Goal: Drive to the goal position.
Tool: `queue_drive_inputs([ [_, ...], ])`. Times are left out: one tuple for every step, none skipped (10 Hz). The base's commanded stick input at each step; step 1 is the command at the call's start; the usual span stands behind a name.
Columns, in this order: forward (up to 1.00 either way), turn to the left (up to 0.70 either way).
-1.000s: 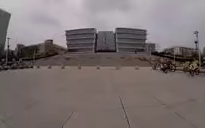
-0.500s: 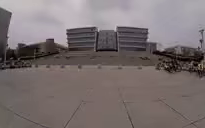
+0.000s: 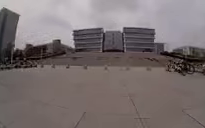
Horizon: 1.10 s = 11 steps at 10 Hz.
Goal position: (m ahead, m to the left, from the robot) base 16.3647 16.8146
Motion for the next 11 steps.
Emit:
queue_drive_inputs([
  [1.0, 0.0],
  [1.0, 0.0],
  [1.0, 0.0],
  [1.0, 0.0],
  [1.0, 0.0],
  [1.0, 0.0],
  [1.0, 0.0],
  [1.0, 0.05],
  [1.0, 0.17],
  [1.0, 0.0],
  [1.0, 0.0],
])
